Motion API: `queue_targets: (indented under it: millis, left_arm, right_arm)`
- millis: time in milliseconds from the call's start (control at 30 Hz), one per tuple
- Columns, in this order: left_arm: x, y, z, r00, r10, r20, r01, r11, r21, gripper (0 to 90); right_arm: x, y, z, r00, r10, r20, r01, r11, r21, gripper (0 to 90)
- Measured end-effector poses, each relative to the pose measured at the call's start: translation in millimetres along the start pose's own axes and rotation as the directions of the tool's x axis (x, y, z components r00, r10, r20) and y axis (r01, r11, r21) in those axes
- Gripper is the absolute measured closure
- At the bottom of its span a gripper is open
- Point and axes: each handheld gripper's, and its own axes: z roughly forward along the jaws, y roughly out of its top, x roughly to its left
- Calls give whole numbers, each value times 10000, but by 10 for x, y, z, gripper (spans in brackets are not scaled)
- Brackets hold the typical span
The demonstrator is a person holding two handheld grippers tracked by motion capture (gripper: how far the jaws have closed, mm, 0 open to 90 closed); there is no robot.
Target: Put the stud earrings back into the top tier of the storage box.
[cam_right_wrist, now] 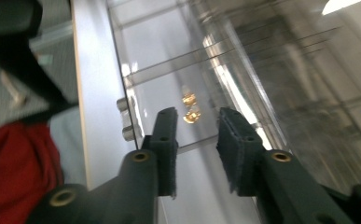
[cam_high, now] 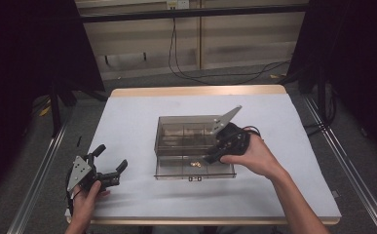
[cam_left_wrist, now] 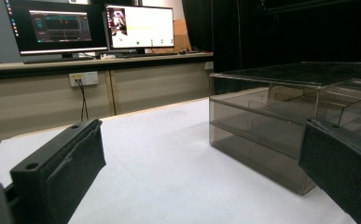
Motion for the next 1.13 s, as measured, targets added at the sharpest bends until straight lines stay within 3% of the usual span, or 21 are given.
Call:
queue_targets:
  millis: [200, 300, 467, 667, 767, 833, 900, 967, 1067, 1133]
  left_arm:
    - [0, 0, -2, 10000, 24, 10, -24, 10000, 8, 4]
    - [-2, 0, 0, 10000, -23, -11, 23, 10000, -2, 4]
    - [-5, -1, 1, 10000, -66, 11, 66, 10000, 2, 4]
    - [-1, 0, 0, 10000, 5, -4, -5, 10000, -8, 4]
    - [-1, 0, 0, 10000, 10, -6, -10, 10000, -3, 4]
    - [-7, -1, -3, 10000, -20, 18, 20, 10000, 12, 4]
    - [-6, 0, -2, 10000, 20, -1, -20, 10000, 19, 4]
    - [-8, -1, 0, 10000, -67, 5, 67, 10000, 18, 4]
    - [-8, -1, 0, 10000, -58, 7, 58, 10000, 19, 4]
    - [0, 0, -2, 10000, 20, 6, -20, 10000, 10, 4]
  right_arm:
    - [-31, -284, -192, 9907, 987, 932, -868, 9884, -1248, 558]
    - [-47, -443, -271, 9791, 1612, 1244, -1364, 9729, -1868, 495]
    - [-77, -718, -398, 9471, 2615, 1861, -2112, 9444, -2521, 424]
    - [-82, -1036, -477, 9052, 3419, 2525, -2587, 9145, -3110, 280]
    - [-67, -1218, -469, 8892, 3790, 2562, -2833, 8959, -3422, 217]
    - [-56, -1320, -434, 8807, 3897, 2692, -2935, 8951, -3356, 202]
    - [-45, -1427, -410, 8673, 4064, 2875, -3003, 8878, -3488, 181]
    - [-60, -1538, -393, 8450, 4332, 3136, -3160, 8775, -3607, 159]
    - [-110, -1713, -356, 8196, 4760, 3188, -3598, 8607, -3602, 144]
    - [-149, -1798, -309, 7963, 4979, 3435, -3856, 8554, -3459, 104]
